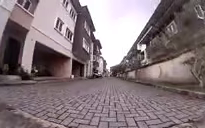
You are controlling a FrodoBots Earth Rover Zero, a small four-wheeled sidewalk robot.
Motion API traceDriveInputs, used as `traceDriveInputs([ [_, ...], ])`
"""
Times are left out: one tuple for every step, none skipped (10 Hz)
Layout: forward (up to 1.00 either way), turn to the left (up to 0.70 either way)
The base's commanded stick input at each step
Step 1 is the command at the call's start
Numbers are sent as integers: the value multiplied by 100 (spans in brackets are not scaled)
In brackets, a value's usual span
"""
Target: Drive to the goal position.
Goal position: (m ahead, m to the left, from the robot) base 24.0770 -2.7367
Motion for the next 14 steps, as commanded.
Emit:
traceDriveInputs([
  [50,0],
  [50,0],
  [50,0],
  [50,0],
  [50,0],
  [50,0],
  [50,0],
  [50,0],
  [50,0],
  [50,0],
  [50,0],
  [50,0],
  [50,0],
  [50,0],
])
